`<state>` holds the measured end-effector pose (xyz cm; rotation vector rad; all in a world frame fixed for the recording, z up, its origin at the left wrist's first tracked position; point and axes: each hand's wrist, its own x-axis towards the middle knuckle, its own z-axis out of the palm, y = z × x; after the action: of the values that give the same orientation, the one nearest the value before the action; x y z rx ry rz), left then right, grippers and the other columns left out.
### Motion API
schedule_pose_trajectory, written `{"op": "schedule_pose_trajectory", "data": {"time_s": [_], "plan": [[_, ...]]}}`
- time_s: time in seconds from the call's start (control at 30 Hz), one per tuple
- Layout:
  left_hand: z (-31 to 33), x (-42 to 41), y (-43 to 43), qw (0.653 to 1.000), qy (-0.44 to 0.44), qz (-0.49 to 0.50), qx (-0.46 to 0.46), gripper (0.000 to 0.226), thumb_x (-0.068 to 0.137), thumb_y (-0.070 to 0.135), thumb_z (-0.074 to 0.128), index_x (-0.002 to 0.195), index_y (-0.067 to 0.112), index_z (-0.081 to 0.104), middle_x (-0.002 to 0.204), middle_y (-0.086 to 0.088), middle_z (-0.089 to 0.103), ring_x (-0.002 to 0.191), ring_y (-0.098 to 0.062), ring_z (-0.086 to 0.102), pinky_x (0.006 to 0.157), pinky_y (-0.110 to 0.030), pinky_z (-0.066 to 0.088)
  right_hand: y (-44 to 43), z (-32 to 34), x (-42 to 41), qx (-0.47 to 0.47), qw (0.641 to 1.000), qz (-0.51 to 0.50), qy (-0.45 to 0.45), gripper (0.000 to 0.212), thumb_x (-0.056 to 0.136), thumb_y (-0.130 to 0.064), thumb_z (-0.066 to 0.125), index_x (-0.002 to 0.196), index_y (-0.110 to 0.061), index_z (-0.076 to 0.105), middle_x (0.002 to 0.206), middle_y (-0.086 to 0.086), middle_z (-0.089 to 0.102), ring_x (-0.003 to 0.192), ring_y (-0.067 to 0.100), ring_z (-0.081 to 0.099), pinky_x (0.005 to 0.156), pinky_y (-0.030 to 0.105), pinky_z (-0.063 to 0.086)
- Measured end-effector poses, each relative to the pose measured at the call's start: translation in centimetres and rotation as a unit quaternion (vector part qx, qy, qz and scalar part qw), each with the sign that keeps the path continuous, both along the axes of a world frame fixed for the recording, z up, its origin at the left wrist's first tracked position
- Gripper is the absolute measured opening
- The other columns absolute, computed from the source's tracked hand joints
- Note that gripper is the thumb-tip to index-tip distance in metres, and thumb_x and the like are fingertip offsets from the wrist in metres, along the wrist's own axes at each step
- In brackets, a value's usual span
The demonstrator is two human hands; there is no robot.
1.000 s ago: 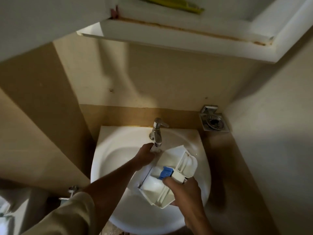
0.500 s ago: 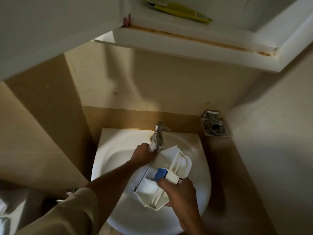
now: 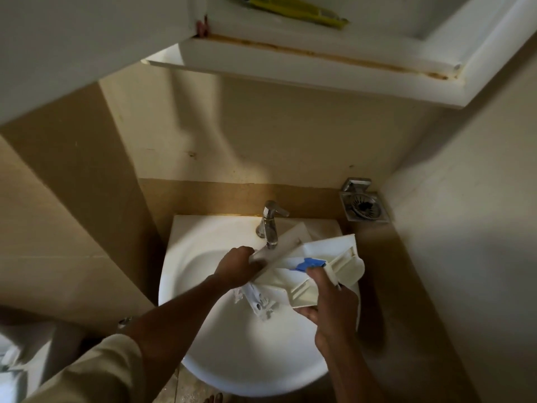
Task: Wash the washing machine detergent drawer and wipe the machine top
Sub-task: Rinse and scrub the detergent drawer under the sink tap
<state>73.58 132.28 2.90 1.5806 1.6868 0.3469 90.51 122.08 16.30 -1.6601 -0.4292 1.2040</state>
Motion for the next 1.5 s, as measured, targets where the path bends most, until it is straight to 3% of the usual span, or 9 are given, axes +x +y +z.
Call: {"op": "schedule_pose_trajectory", "data": {"time_s": [0.17, 0.27, 0.43, 0.67, 0.8, 1.03, 1.23, 1.33, 1.5], "plan": [[-0.8, -0.5, -1.8, 0.937, -0.293, 0.188, -0.039, 0.014, 0.089, 0.009, 0.066, 0.08, 0.012, 0.076, 0.087, -0.014, 0.074, 0.079, -0.031, 0.069, 0.077, -0.042, 0.058, 0.1, -0.3, -0.3, 0.0, 0.999, -0.034, 0.036, 0.029, 0.067, -0.016, 0.085, 0.088, -0.021, 0.066, 0.098, 0.01, 0.071, 0.091, 0.029, 0.069, 0.061, 0.042, 0.061], [-0.4, -0.4, -2.3, 0.887, -0.392, 0.235, -0.072, 0.02, 0.091, -0.006, 0.062, 0.091, 0.009, 0.076, 0.098, -0.027, 0.073, 0.082, -0.033, 0.069, 0.078, -0.041, 0.057, 0.6, 0.2, 0.1, 0.002, 0.997, -0.059, 0.058, 0.027, 0.073, -0.013, 0.081, 0.091, -0.021, 0.062, 0.1, 0.008, 0.067, 0.092, 0.027, 0.066, 0.064, 0.045, 0.061], [-0.8, 0.0, -1.7, 0.912, -0.328, 0.24, -0.056, 0.027, 0.094, 0.022, 0.067, 0.09, -0.004, 0.073, 0.09, -0.028, 0.073, 0.078, -0.04, 0.074, 0.068, -0.047, 0.063, 1.1, 1.1, 1.0, -0.023, 0.998, 0.038, 0.033, 0.032, 0.084, -0.013, 0.073, 0.109, 0.005, 0.064, 0.102, 0.023, 0.07, 0.091, 0.04, 0.071, 0.07, 0.047, 0.062], [-0.7, 0.0, -1.2, 0.986, -0.152, 0.06, -0.042, 0.037, 0.097, 0.039, 0.059, 0.102, 0.007, 0.076, 0.093, -0.005, 0.071, 0.084, -0.022, 0.064, 0.076, -0.034, 0.051, 1.5, 1.9, 1.7, -0.07, 0.983, 0.163, -0.049, 0.02, 0.072, -0.02, 0.08, 0.088, -0.011, 0.073, 0.091, 0.011, 0.071, 0.084, 0.027, 0.071, 0.065, 0.046, 0.062], [-0.5, 1.4, -1.1, 0.987, -0.122, 0.077, -0.07, 0.038, 0.102, 0.038, 0.048, 0.115, 0.005, 0.063, 0.109, -0.009, 0.064, 0.089, -0.019, 0.055, 0.076, -0.028, 0.042, 1.9, 2.7, 1.6, -0.114, 0.949, 0.272, -0.114, 0.033, 0.068, -0.025, 0.081, 0.095, -0.008, 0.072, 0.087, 0.013, 0.075, 0.077, 0.026, 0.074, 0.059, 0.041, 0.062], [-0.3, 2.7, -1.1, 0.93, -0.281, 0.194, -0.138, 0.039, 0.102, 0.039, 0.047, 0.12, 0.005, 0.052, 0.094, -0.003, 0.055, 0.076, -0.013, 0.052, 0.063, -0.027, 0.047, 3.6, 4.6, 2.3, -0.114, 0.842, 0.439, -0.292, 0.034, 0.058, -0.032, 0.079, 0.088, -0.017, 0.074, 0.082, 0.003, 0.075, 0.072, 0.016, 0.073, 0.054, 0.028, 0.058], [0.1, 2.3, -0.5, 0.885, -0.369, 0.264, -0.106, 0.012, 0.085, 0.023, 0.075, 0.08, 0.013, 0.069, 0.085, -0.011, 0.069, 0.079, -0.028, 0.065, 0.077, -0.045, 0.057, 4.6, 6.8, 4.3, -0.118, 0.749, 0.52, -0.394, 0.037, 0.056, -0.023, 0.085, 0.089, -0.025, 0.069, 0.086, -0.008, 0.073, 0.081, 0.009, 0.069, 0.072, 0.032, 0.06], [-0.5, 1.6, -0.3, 0.917, -0.327, 0.205, -0.101, 0.02, 0.084, 0.003, 0.071, 0.066, 0.012, 0.072, 0.073, -0.012, 0.067, 0.071, -0.026, 0.06, 0.069, -0.038, 0.05, 4.4, 6.7, 5.0, -0.127, 0.69, 0.563, -0.436, 0.043, 0.057, -0.025, 0.086, 0.091, -0.03, 0.06, 0.091, -0.01, 0.067, 0.084, 0.006, 0.064, 0.07, 0.025, 0.055], [-0.7, 2.3, -0.2, 0.954, -0.248, 0.136, -0.103, 0.021, 0.094, 0.011, 0.051, 0.091, 0.005, 0.072, 0.096, -0.013, 0.069, 0.087, -0.025, 0.061, 0.075, -0.033, 0.048, 3.2, 5.0, 5.4, -0.085, 0.636, 0.576, -0.506, 0.071, 0.048, -0.035, 0.086, 0.112, -0.03, 0.053, 0.106, -0.013, 0.063, 0.094, 0.013, 0.062, 0.08, 0.037, 0.057]]}}
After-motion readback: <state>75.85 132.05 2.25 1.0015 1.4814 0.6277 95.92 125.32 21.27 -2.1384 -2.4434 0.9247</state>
